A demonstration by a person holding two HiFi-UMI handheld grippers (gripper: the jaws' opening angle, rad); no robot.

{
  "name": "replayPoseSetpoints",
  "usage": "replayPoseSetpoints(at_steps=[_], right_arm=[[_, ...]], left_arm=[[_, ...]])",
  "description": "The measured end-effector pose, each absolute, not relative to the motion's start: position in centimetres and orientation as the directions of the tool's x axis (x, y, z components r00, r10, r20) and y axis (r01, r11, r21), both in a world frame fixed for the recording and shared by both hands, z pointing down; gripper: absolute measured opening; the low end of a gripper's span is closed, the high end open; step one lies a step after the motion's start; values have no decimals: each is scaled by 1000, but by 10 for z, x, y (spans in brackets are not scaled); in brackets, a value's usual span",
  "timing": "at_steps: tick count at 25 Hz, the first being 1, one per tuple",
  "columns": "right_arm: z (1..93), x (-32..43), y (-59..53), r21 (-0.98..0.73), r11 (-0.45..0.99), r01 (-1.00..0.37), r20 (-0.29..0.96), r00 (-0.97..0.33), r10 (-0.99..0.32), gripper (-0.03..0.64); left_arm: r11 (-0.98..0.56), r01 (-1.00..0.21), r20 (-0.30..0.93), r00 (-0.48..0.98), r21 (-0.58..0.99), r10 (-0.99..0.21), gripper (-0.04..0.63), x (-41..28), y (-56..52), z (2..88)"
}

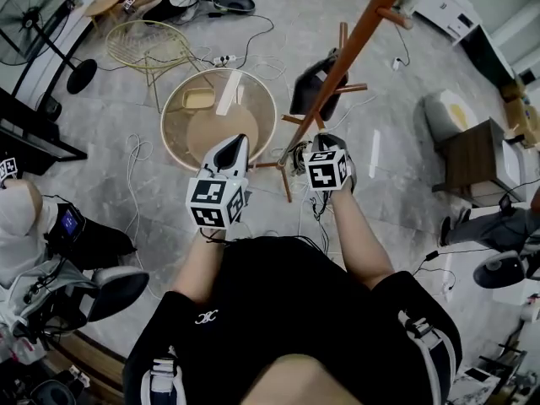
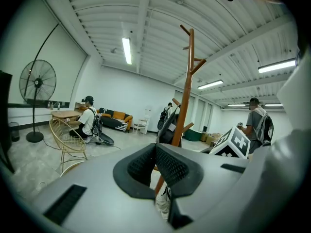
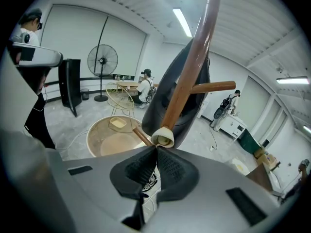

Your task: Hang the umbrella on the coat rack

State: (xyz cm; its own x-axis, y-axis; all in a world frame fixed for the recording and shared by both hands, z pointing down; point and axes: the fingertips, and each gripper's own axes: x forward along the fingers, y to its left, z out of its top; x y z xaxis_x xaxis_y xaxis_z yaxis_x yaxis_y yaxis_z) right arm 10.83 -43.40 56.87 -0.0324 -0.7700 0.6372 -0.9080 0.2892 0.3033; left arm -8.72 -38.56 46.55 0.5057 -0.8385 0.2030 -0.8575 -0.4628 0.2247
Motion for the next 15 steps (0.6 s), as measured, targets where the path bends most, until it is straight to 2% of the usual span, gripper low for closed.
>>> replayPoseSetpoints(at_steps=[15], right_arm=[[571,109,-440,339,274,-900,666,24,-745,20]], left_arm=[[-469,-844,190,521,261,-832,17,-101,-394,476]])
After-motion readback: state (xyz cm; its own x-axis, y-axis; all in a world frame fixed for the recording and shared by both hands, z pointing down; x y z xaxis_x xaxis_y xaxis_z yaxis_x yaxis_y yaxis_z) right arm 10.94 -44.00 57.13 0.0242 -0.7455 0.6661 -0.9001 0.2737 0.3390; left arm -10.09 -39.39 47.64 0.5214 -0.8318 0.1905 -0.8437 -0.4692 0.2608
